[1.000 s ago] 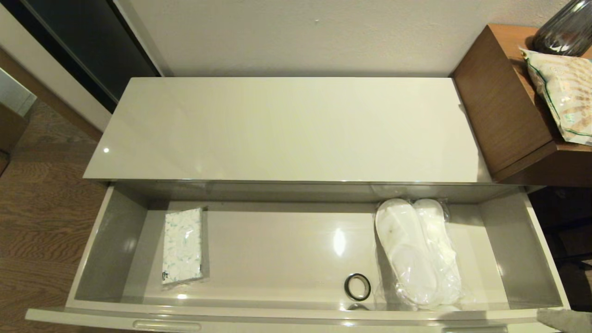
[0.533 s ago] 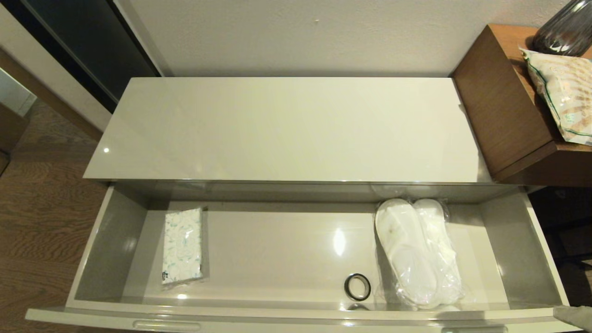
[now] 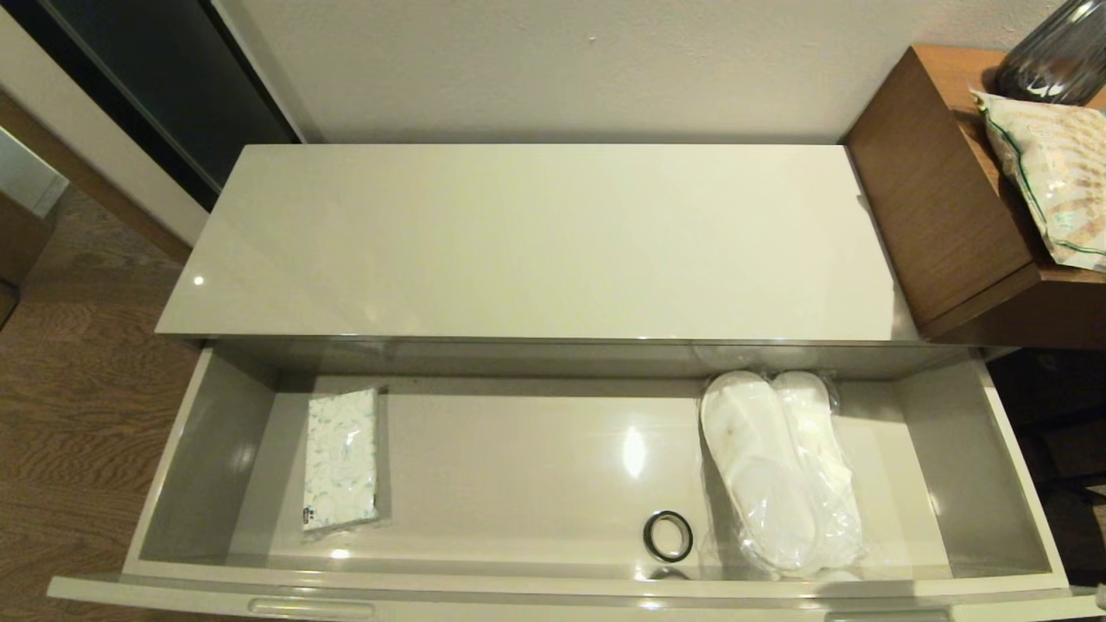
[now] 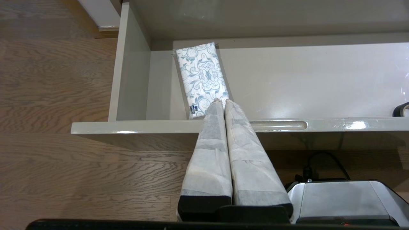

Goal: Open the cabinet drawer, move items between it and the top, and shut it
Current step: Take out the tissue from the drawer

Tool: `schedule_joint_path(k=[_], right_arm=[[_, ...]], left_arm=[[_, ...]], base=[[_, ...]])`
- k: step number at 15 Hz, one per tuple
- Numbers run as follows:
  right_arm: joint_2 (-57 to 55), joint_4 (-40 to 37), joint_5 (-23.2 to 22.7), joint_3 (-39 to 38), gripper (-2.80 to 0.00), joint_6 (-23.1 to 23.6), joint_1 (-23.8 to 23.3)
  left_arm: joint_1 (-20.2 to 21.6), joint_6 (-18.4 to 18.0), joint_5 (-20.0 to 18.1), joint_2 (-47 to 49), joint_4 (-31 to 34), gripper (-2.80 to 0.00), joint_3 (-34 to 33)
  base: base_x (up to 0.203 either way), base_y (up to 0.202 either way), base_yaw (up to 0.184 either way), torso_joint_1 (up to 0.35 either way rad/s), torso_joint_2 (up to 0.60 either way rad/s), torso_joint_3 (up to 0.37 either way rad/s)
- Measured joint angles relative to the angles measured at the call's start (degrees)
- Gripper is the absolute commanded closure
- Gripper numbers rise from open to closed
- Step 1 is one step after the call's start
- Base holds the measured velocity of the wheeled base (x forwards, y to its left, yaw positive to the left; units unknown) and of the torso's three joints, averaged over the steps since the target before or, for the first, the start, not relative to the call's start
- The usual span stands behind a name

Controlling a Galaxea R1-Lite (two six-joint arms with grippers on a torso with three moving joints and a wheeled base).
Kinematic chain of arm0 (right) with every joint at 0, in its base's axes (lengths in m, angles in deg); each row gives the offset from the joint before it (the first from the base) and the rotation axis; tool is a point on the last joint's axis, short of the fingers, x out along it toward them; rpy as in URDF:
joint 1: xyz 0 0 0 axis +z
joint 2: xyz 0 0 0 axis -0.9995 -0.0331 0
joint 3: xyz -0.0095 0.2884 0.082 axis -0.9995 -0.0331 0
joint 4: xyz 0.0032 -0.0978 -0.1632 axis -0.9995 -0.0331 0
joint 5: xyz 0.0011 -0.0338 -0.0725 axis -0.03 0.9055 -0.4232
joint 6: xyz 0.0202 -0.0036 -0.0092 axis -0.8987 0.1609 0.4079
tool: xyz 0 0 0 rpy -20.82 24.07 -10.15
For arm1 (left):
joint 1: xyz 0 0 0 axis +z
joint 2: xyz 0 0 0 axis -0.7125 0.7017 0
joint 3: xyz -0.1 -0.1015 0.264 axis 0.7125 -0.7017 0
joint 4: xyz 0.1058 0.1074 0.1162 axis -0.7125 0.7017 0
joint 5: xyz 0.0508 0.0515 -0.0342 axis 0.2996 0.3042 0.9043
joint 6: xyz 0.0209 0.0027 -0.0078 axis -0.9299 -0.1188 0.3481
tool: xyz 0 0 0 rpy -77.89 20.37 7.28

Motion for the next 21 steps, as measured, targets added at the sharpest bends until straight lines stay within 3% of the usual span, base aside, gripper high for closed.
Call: schedule_joint_path(k=[2,4,8,14,18,21], right_arm=[[1.6,-9.0,-0.1,6.7,0.00,-3.4,-1.3],[5.1,-18.5,-1.7,13.5,0.00,-3.6,-4.8],[16.2,-31.5,-6.7,21.6,0.00,4.8,-9.8],[29.9,-28.6,-16.0,12.7,0.00,24.0,-17.0],[34.4,-16.4,-17.3,6.8,0.00,26.0,-18.8],[38.2,-18.2,-22.2,6.3,0.00,34.2,-21.8]], left_arm=[[0.0,0.0,0.0,0.0,0.0,0.00,0.0],[0.0,0.0,0.0,0.0,0.0,0.00,0.0],[0.0,0.0,0.0,0.0,0.0,0.00,0.0],[0.0,0.0,0.0,0.0,0.0,0.00,0.0],[0.0,0.1,0.1,0.0,0.0,0.00,0.0],[0.0,0.1,0.1,0.0,0.0,0.00,0.0]], base=[[0.000,0.000,0.000,0.000,0.00,0.000],[0.000,0.000,0.000,0.000,0.00,0.000],[0.000,0.000,0.000,0.000,0.00,0.000],[0.000,0.000,0.000,0.000,0.00,0.000],[0.000,0.000,0.000,0.000,0.00,0.000],[0.000,0.000,0.000,0.000,0.00,0.000]])
